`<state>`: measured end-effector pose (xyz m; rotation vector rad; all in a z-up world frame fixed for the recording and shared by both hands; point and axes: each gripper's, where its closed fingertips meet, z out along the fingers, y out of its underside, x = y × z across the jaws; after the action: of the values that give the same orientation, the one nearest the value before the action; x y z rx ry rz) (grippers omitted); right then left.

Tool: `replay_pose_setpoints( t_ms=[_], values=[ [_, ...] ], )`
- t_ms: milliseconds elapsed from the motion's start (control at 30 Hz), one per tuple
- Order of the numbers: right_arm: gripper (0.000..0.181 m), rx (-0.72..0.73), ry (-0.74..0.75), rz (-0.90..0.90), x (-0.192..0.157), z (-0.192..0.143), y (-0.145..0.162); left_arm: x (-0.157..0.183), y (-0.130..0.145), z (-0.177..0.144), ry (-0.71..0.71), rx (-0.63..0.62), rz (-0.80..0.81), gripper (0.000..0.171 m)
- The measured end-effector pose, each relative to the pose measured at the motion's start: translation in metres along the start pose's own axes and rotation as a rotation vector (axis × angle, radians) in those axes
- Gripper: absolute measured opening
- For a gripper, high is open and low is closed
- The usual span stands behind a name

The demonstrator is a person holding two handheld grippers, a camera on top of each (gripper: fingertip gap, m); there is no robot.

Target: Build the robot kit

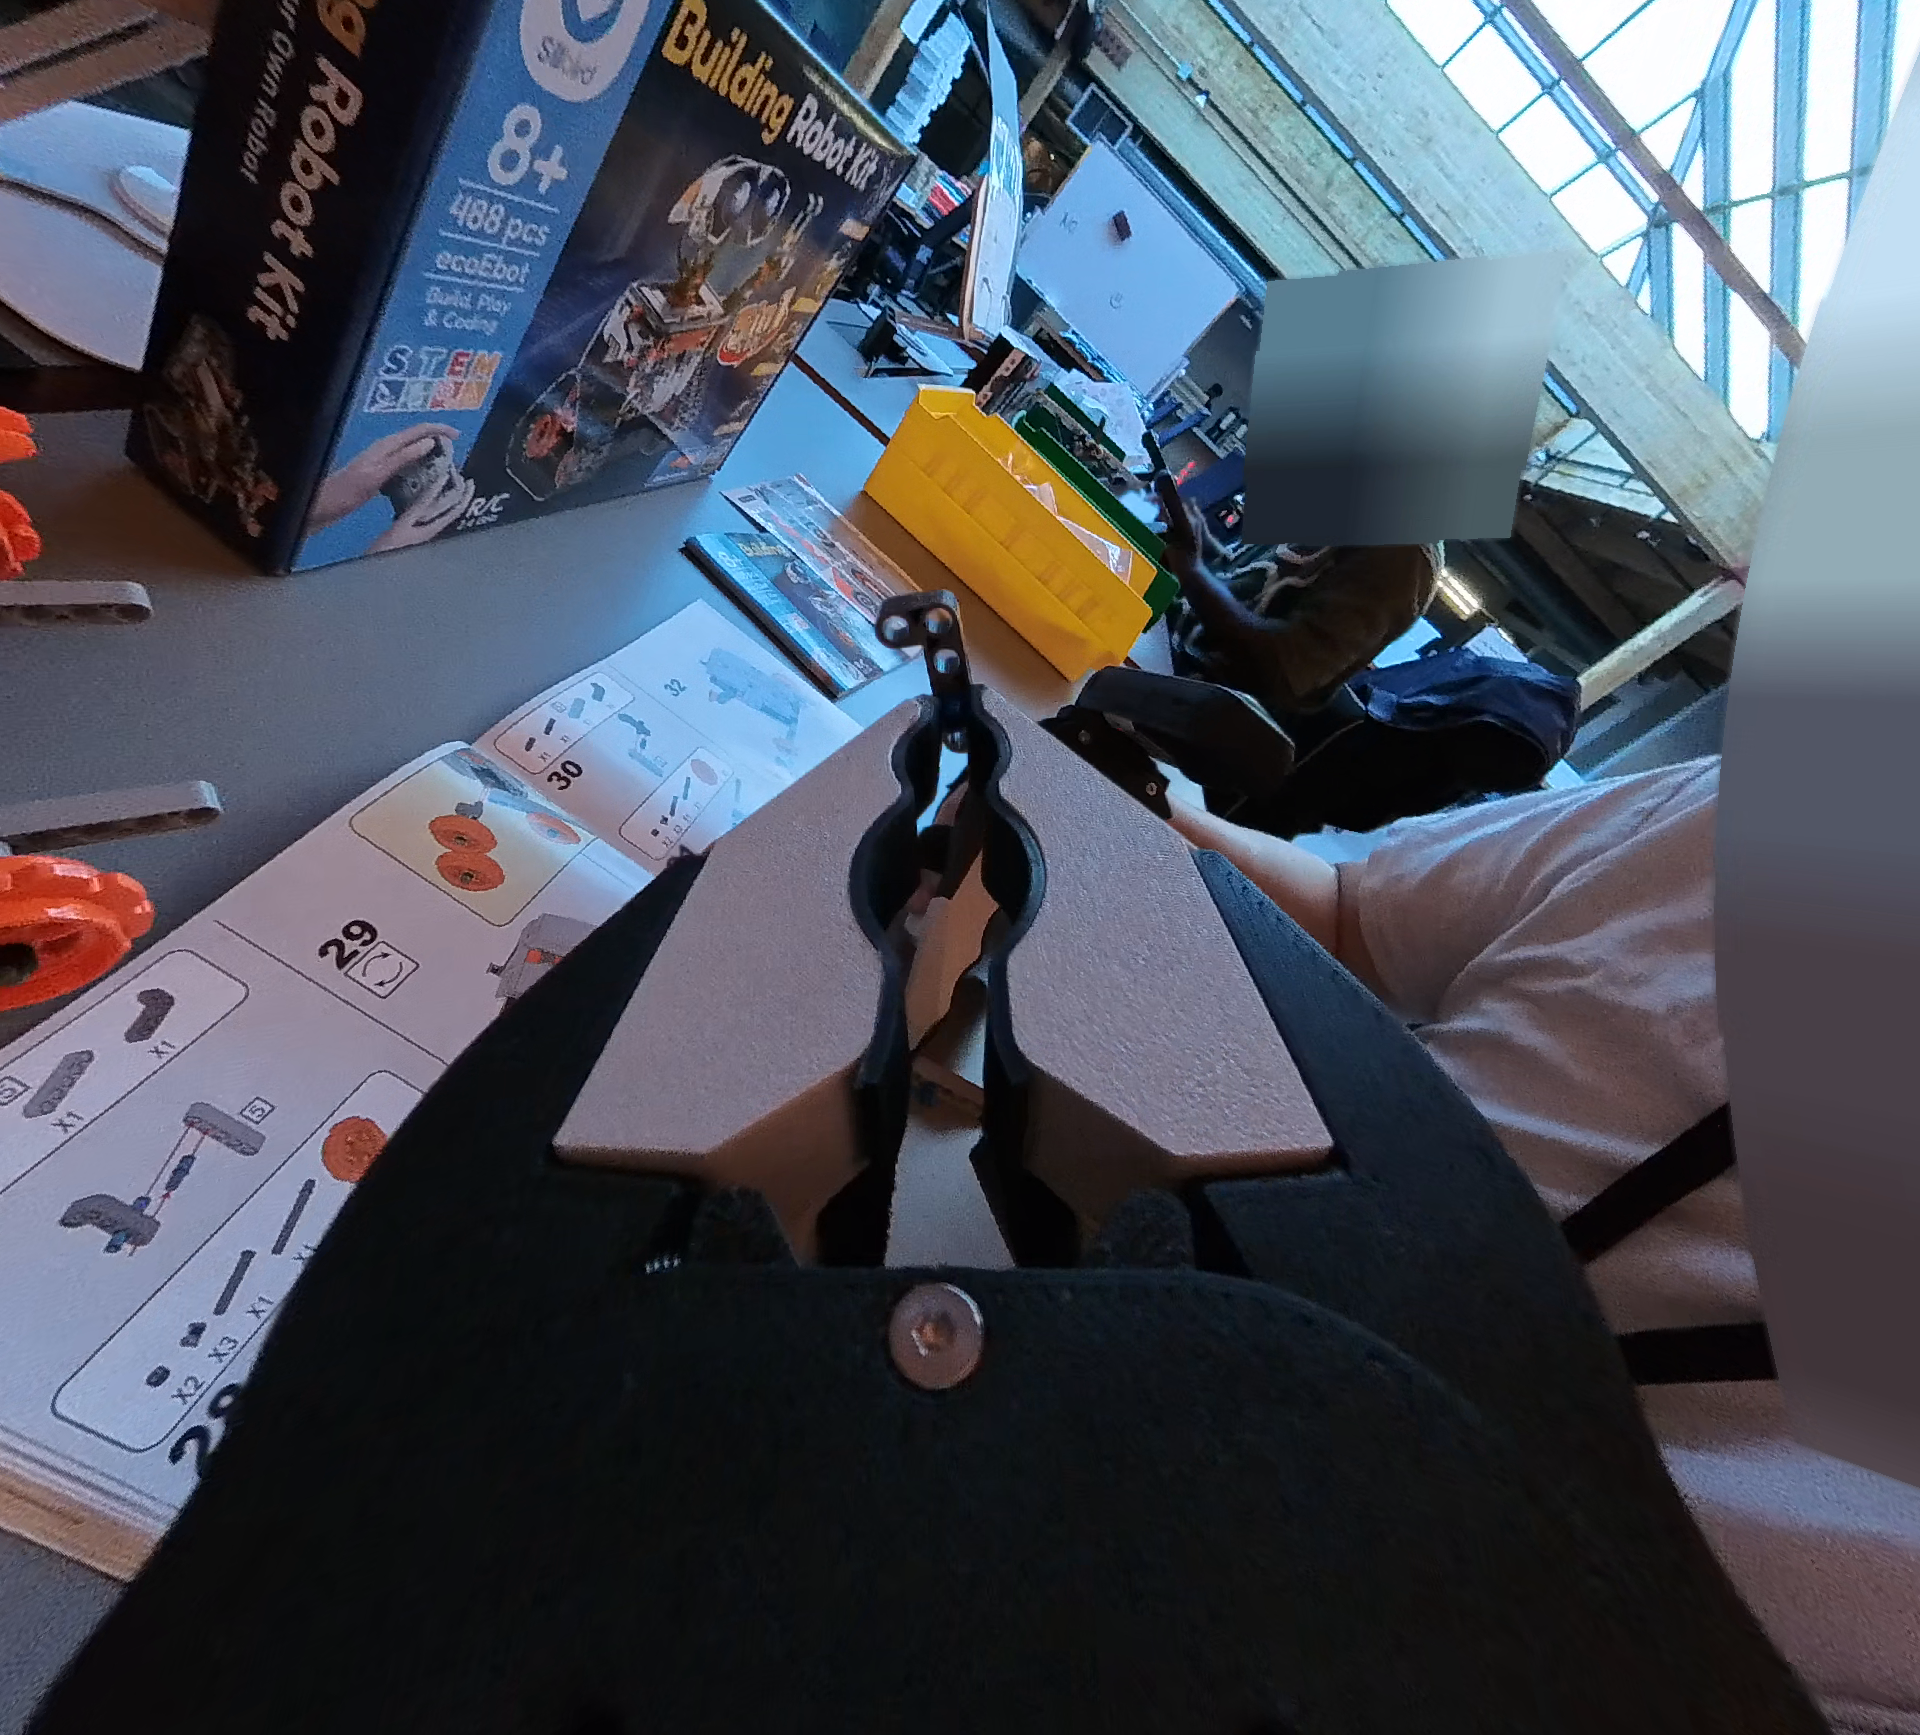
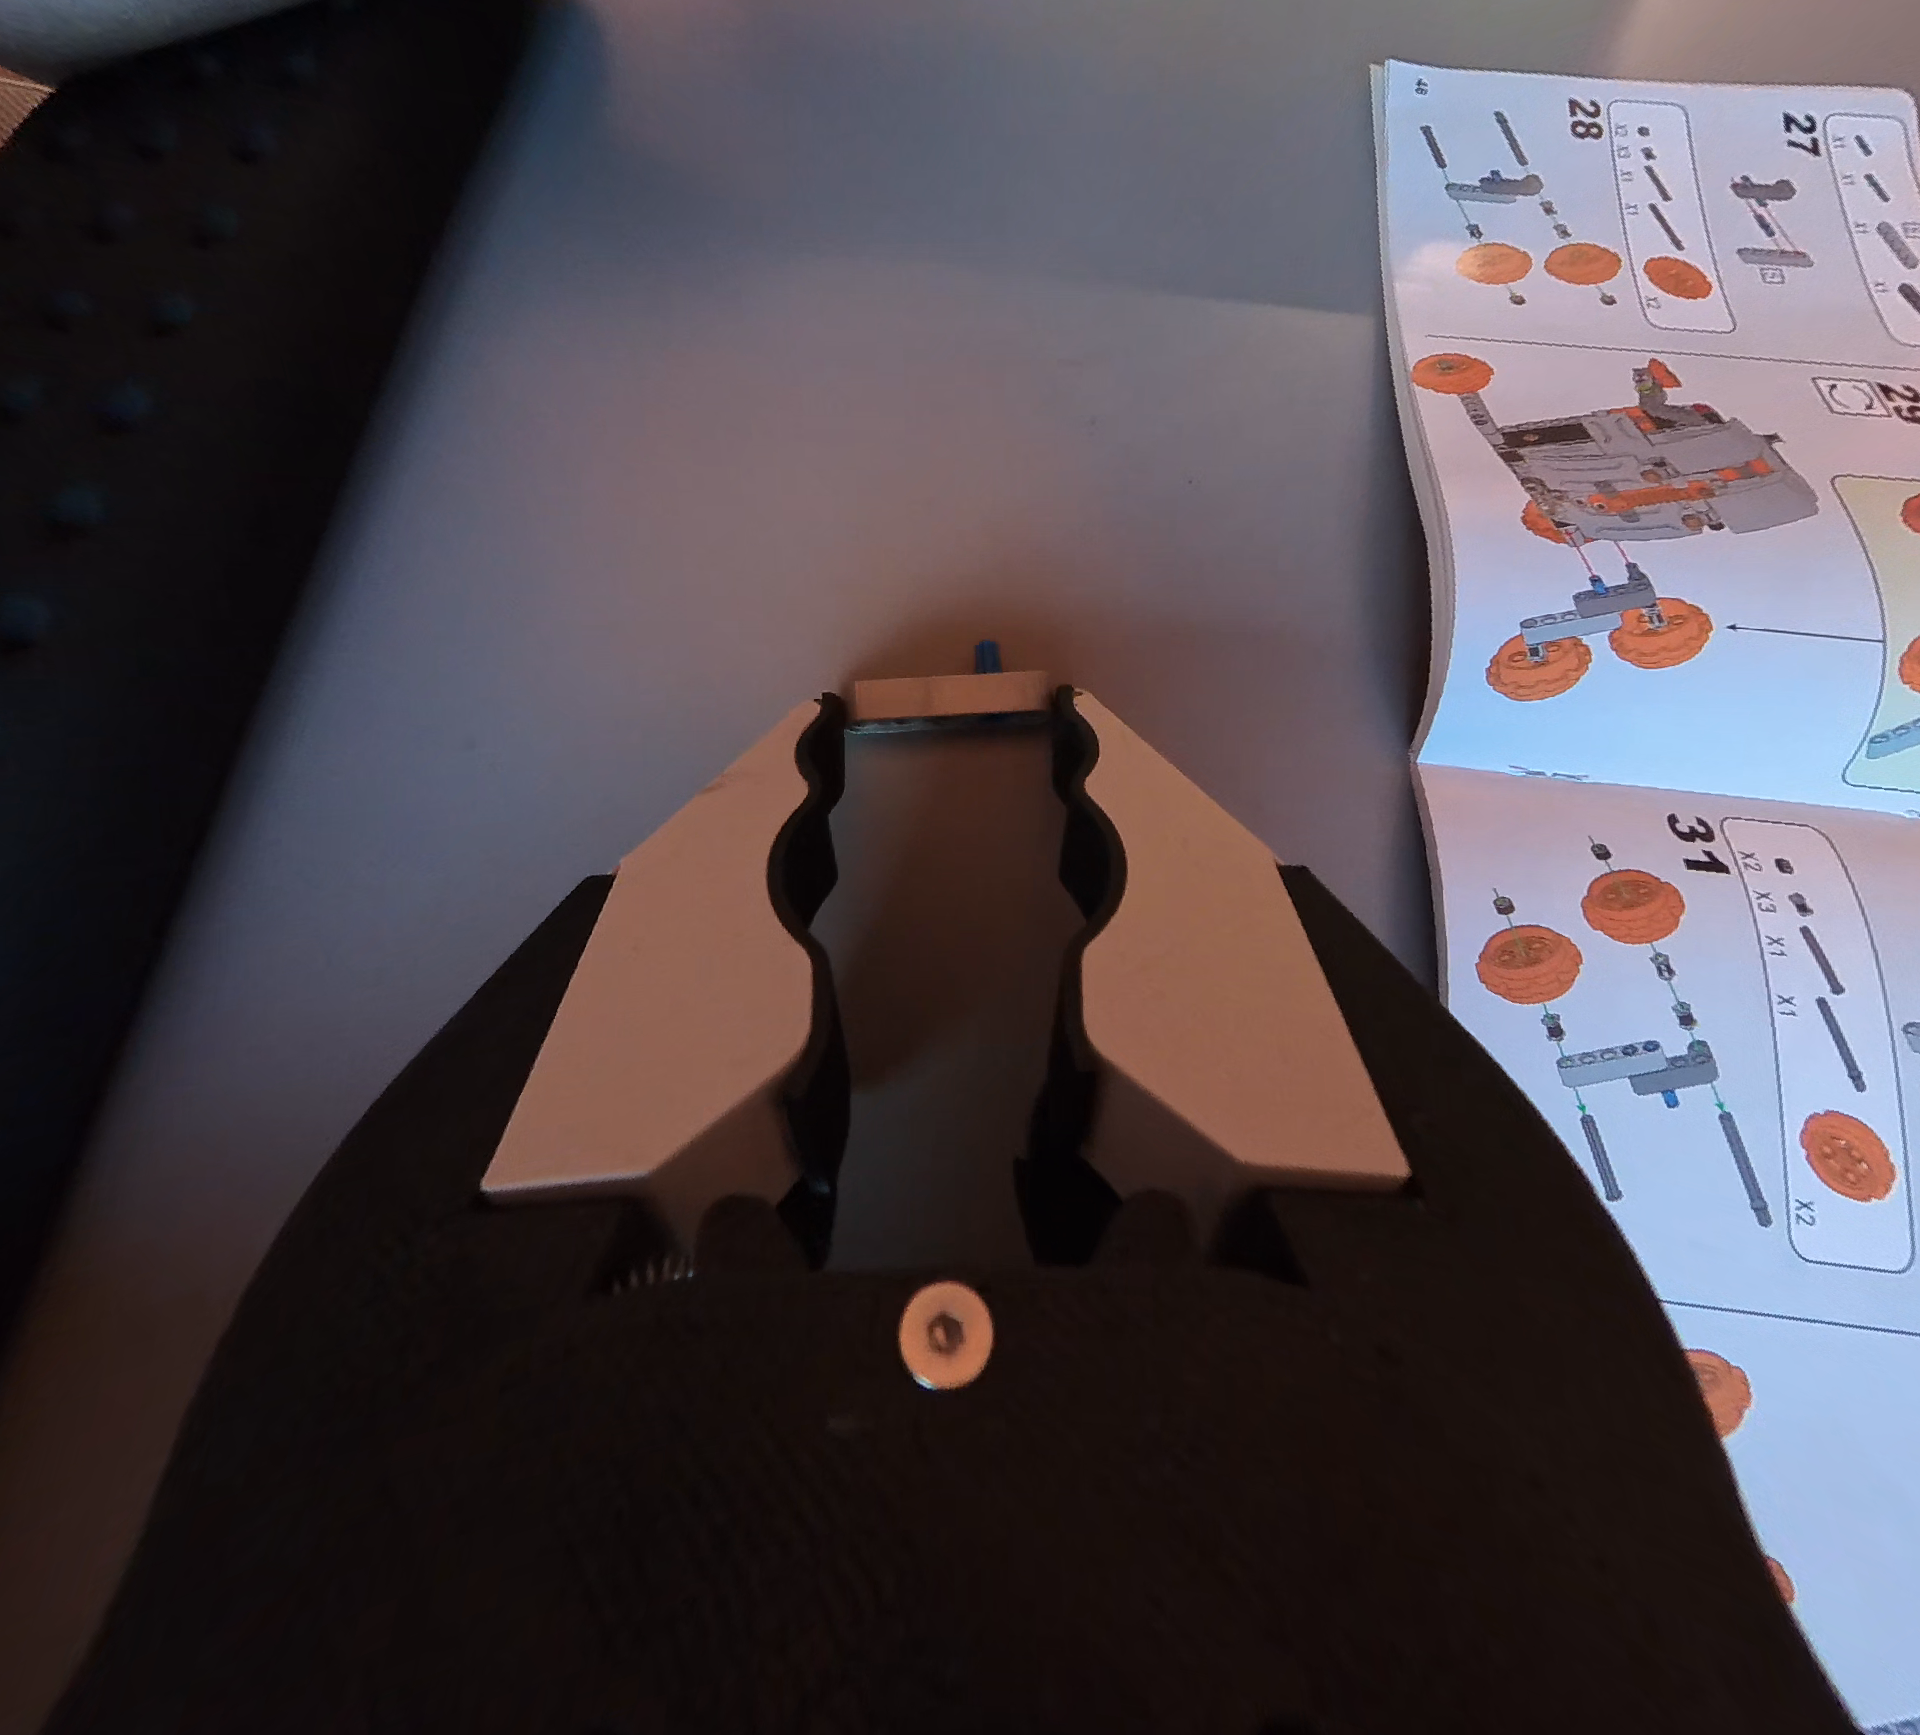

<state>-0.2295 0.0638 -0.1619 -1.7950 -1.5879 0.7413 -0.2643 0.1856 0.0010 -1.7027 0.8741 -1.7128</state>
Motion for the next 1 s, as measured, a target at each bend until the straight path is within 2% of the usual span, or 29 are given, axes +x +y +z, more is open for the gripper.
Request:
replay_pose_setpoints(
  t_ms=[233, 833, 1000],
  values=[
    [0.044, 0.002, -0.021, 0.045, -0.0025, 0.0012, -0.0008, -0.0004, -0.0045, -0.0049, -0.005, 0.03, 0.006, 0.002],
    [0.04, -0.015, 0.005, 0.006, -0.0004, 0.0017, -0.0015, -0.0006, -0.0051, -0.0016, -0.003, 0.03, 0.011, 0.002],
    [0.04, -0.023, 0.059, -0.048, 0.0049, 0.0007, -0.0033, -0.0019, -0.0057, -0.0026, -0.006, 0.034, 0.006, 0.001]
  ],
)
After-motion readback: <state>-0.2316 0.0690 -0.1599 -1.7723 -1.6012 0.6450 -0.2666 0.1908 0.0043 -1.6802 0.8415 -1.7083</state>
